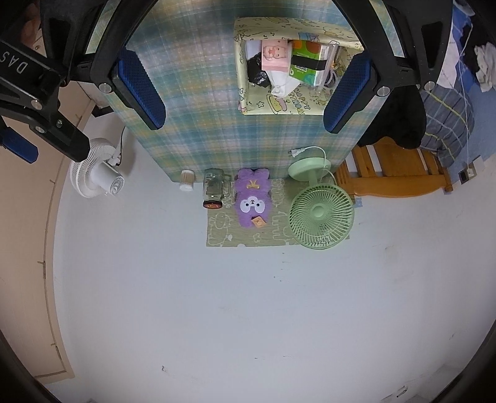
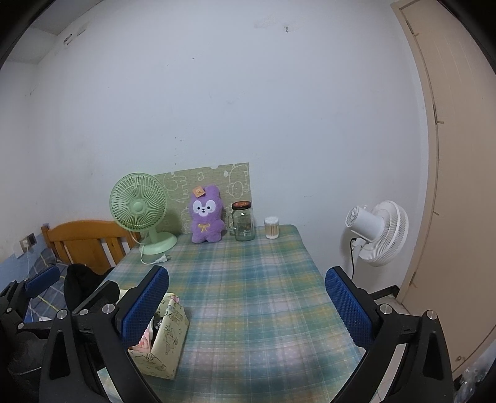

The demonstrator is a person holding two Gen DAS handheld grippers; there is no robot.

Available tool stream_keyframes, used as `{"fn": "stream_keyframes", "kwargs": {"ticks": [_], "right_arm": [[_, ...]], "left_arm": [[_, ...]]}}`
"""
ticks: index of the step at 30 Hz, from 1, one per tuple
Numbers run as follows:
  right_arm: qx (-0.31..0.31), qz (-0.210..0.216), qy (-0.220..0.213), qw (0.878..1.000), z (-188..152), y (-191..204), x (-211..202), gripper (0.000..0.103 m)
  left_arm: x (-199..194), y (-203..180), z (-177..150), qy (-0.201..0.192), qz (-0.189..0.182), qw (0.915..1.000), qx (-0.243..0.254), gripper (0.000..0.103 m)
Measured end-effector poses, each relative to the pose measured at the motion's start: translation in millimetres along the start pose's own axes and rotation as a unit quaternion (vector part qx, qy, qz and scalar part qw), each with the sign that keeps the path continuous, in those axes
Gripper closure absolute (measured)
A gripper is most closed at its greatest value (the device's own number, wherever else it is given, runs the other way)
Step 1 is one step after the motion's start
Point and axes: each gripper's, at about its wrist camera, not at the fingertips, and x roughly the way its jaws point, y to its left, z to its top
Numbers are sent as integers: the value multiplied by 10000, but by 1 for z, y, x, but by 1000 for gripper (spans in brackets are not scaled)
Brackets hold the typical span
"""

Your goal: Organize soft objects

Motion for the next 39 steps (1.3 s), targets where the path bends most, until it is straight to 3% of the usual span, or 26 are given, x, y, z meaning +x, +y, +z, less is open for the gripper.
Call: {"fn": "stream_keyframes", "kwargs": {"ticks": [39], "right_arm": [[53, -14, -13, 10000, 1, -3, -6, 0]], "left_arm": [[-2, 7, -1, -3, 3, 10000, -70, 0]]}}
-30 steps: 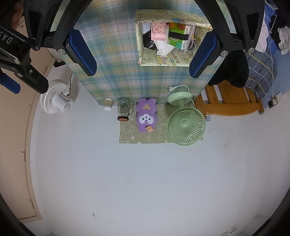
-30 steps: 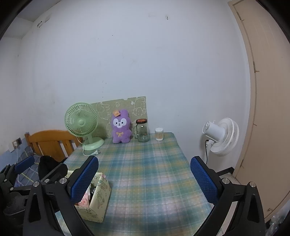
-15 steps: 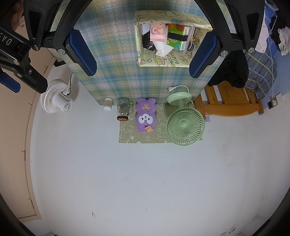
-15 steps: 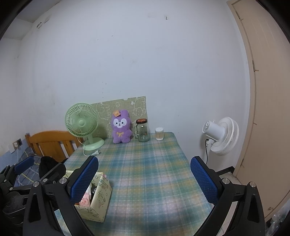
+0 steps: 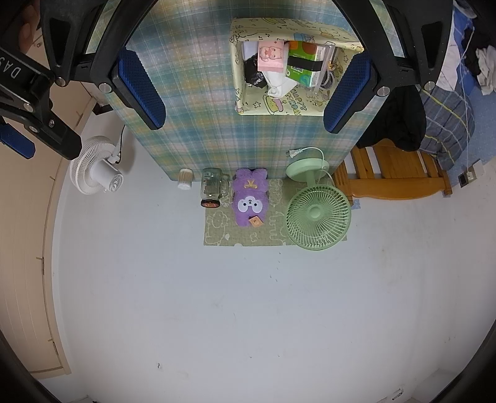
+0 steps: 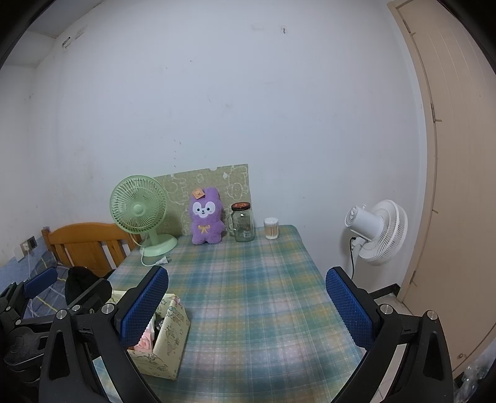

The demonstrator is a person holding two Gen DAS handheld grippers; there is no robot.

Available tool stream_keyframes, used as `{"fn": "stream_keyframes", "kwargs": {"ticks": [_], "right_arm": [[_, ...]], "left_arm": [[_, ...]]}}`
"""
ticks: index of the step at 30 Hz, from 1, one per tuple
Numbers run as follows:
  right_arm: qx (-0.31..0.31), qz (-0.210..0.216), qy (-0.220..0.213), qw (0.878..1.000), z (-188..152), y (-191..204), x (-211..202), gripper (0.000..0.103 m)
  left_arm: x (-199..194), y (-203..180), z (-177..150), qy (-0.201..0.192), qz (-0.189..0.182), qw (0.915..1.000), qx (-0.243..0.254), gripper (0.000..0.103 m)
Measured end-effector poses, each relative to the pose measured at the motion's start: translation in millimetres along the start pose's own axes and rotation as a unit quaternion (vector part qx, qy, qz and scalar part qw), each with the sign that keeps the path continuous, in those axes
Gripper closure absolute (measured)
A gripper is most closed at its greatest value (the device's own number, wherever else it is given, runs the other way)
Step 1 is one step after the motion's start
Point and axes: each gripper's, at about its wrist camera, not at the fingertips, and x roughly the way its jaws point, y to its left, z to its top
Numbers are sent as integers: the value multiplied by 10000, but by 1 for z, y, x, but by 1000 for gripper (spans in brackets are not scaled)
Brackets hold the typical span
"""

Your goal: Organize soft objects

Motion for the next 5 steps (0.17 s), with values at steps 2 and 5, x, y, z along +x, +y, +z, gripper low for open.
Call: {"fn": "stream_keyframes", "kwargs": {"ticks": [2, 5], "right_arm": [[4, 0, 14, 10000, 0, 0, 2, 0], [7, -1, 29, 10000, 0, 0, 3, 0]], "left_arm": [[1, 0, -1, 8, 1, 10000, 9, 0], [2, 0, 0, 27, -5, 10000, 2, 0]]}}
